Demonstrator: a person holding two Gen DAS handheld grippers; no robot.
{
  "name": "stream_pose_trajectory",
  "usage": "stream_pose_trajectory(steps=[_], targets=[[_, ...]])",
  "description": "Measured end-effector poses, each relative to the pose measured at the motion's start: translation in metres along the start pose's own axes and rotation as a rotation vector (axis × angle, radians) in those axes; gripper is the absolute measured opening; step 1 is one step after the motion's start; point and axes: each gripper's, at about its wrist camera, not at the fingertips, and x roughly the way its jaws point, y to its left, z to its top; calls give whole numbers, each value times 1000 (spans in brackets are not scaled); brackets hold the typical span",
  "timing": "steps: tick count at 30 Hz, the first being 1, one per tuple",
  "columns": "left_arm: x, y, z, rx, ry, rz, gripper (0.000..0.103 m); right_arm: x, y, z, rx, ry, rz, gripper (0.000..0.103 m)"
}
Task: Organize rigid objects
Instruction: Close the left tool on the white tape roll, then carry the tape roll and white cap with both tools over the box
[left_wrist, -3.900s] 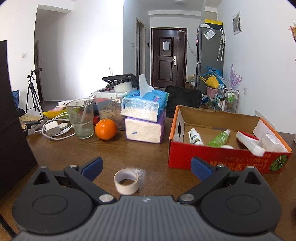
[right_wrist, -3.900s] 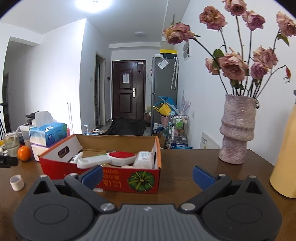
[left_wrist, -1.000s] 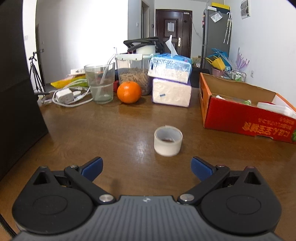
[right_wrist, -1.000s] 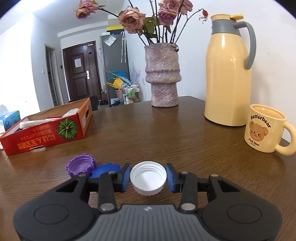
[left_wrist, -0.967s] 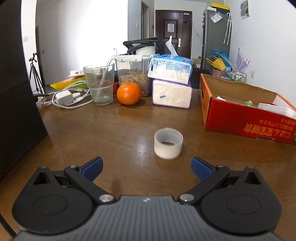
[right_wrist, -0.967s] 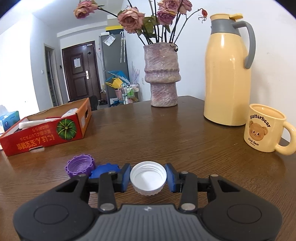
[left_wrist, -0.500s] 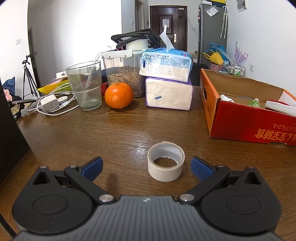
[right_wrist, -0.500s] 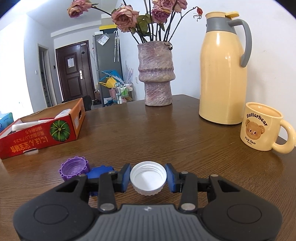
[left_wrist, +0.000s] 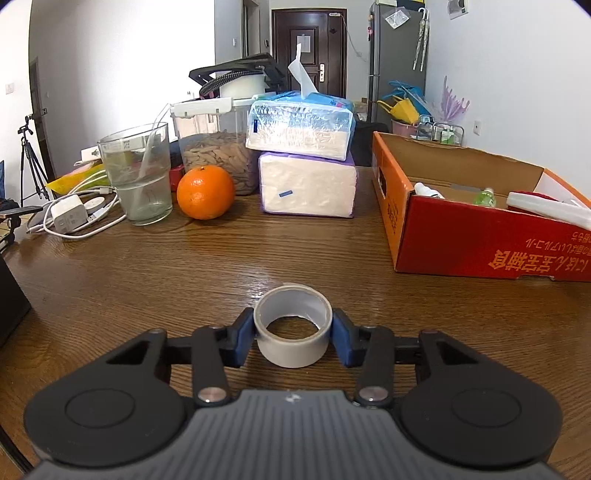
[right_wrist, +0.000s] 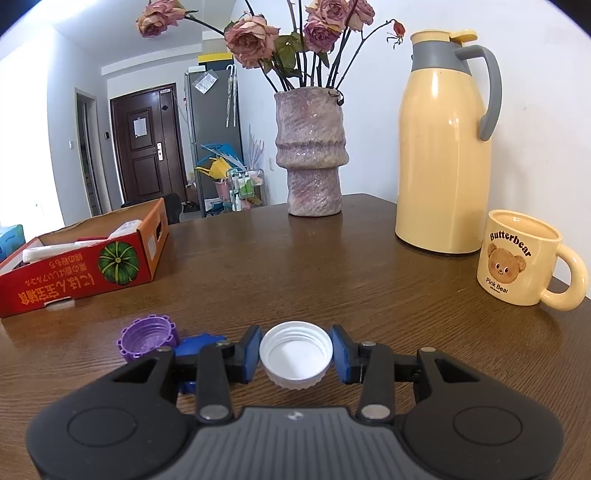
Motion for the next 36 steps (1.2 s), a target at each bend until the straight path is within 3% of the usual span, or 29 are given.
stream_pose_trajectory(steps=[13, 36], targets=[[-16, -1, -5, 7, -50, 17, 44, -4, 0, 0, -4, -25, 13, 39], [-73, -16, -41, -17, -62, 12, 44, -26, 13, -7, -47, -89, 94, 39]])
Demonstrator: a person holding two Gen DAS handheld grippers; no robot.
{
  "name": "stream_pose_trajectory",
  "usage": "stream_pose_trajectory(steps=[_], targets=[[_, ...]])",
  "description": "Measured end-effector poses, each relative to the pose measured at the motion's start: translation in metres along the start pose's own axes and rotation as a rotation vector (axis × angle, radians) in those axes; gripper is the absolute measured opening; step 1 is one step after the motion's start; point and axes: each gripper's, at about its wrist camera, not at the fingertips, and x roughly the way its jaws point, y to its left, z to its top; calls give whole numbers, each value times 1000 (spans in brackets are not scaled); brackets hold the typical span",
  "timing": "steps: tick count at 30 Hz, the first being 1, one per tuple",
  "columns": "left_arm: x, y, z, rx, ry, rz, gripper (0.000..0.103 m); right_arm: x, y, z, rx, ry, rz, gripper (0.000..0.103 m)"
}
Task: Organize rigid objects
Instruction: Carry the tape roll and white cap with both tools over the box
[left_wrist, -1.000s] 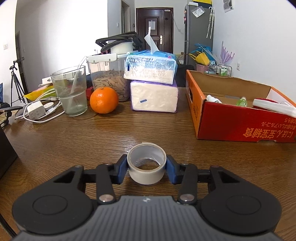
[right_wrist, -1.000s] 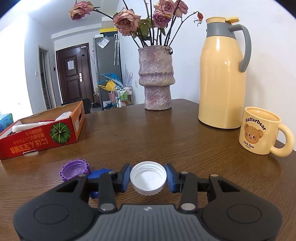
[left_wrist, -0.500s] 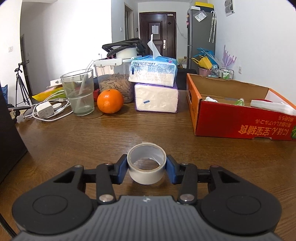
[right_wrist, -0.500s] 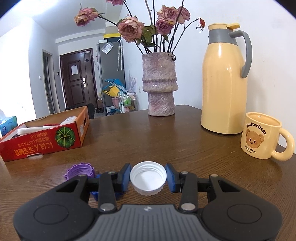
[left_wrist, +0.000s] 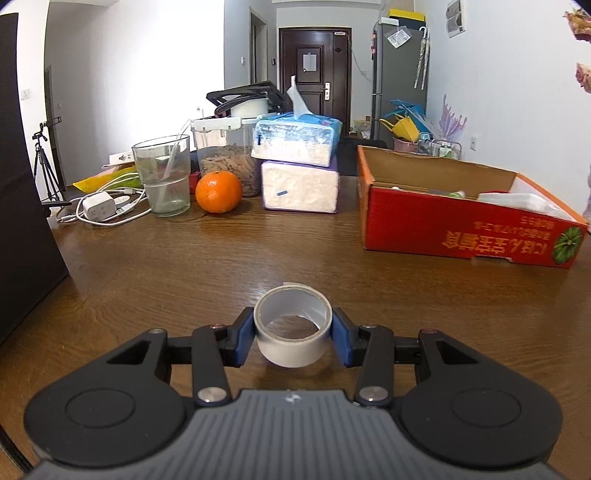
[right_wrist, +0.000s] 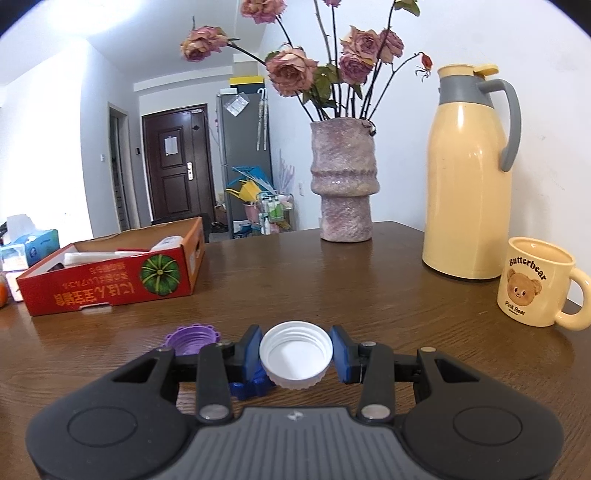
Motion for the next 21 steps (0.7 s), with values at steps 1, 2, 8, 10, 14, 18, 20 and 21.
stream_pose_trajectory(steps=[1, 2, 8, 10, 14, 18, 20, 21], targets=[[-3, -2, -2, 2, -1, -2, 44, -1, 1, 0, -1, 0, 5, 39], [-6, -5, -4, 4, -2, -6, 44, -1, 2, -1, -3, -1, 10, 39], [-21, -21, -13, 17, -4, -25, 44, -5, 10, -2, -12, -3, 43, 39], [-24, -26, -15, 19, 0, -30, 44, -7, 14, -3, -17, -6, 56, 39], [-32, -38, -20, 27, -1, -45, 44, -9, 23, -5, -29, -5, 87, 39], [-40, -48, -24, 32, -2, -66, 44, -13, 35, -7, -41, -5, 120, 39], [-44, -54, -25, 35, -5, -78, 44, -14, 42, -8, -48, -4, 137, 39], [-45, -56, -25, 36, -6, -82, 44, -15, 45, -8, -52, -5, 145, 39]])
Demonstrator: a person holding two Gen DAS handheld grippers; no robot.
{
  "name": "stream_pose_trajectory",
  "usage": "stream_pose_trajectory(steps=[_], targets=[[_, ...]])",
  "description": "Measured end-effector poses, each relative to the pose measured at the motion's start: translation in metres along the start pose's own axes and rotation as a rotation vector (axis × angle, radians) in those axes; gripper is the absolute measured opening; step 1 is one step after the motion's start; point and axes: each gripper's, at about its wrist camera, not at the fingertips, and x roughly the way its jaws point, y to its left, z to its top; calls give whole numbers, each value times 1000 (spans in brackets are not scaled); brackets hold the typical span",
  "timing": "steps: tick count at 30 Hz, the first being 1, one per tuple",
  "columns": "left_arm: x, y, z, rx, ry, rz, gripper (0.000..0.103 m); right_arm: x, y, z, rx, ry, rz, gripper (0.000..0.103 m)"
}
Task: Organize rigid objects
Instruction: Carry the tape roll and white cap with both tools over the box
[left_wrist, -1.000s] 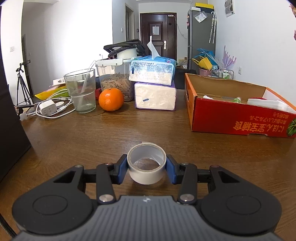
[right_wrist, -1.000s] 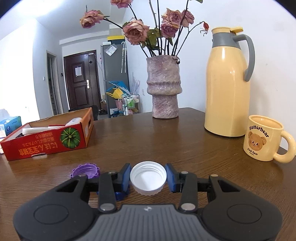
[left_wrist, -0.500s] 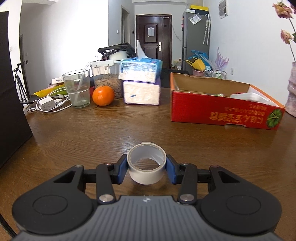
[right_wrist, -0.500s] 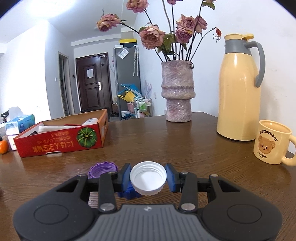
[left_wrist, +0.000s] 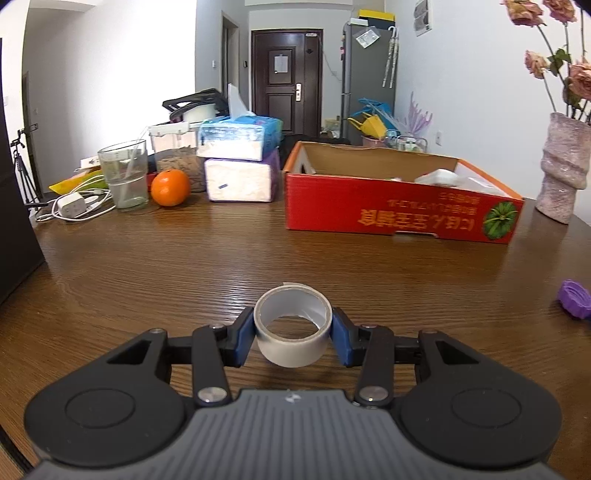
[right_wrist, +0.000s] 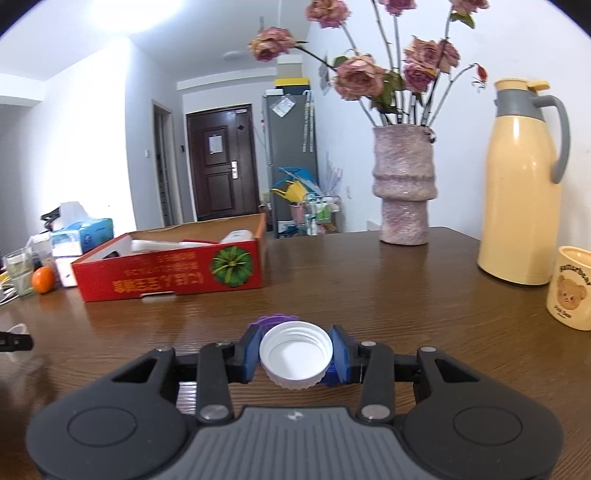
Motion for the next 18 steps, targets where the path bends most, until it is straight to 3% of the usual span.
stream_pose_trajectory(steps=[18], targets=[[-17, -44, 5, -13, -14, -61, 45, 0, 51, 6, -32, 16, 159, 39]])
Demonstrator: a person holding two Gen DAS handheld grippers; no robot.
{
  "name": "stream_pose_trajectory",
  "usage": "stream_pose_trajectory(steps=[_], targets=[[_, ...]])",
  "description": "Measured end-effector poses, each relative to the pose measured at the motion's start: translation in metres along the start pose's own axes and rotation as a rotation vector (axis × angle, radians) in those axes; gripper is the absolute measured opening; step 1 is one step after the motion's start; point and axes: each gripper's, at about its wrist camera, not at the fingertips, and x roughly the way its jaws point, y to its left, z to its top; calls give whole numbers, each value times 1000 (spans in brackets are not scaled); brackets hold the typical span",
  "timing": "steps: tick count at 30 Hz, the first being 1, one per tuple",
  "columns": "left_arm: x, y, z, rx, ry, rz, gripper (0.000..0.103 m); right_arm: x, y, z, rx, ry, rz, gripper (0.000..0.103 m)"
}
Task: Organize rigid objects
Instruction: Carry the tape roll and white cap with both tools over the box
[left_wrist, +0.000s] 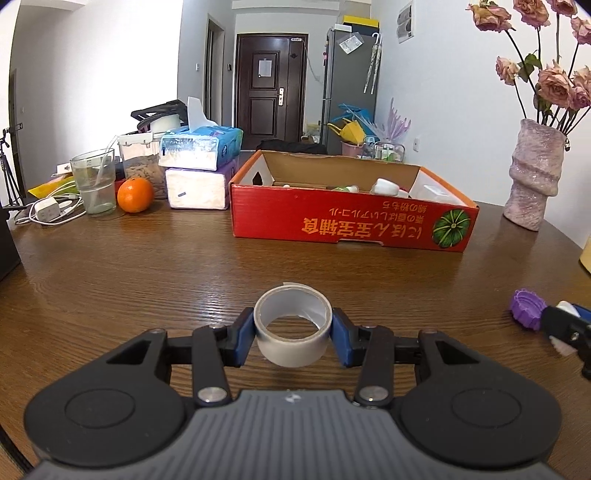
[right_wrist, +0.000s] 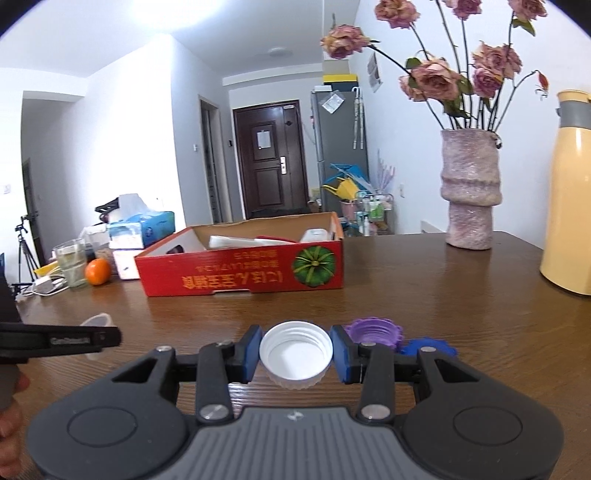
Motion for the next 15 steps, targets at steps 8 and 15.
stream_pose_trajectory(steps=[8, 15], targets=[[2, -2, 11, -13, -8, -8, 45, 4, 10, 9, -8, -7, 19, 39], [2, -4, 26, -34, -35, -15, 45, 12, 12, 20, 10, -18, 26, 39]])
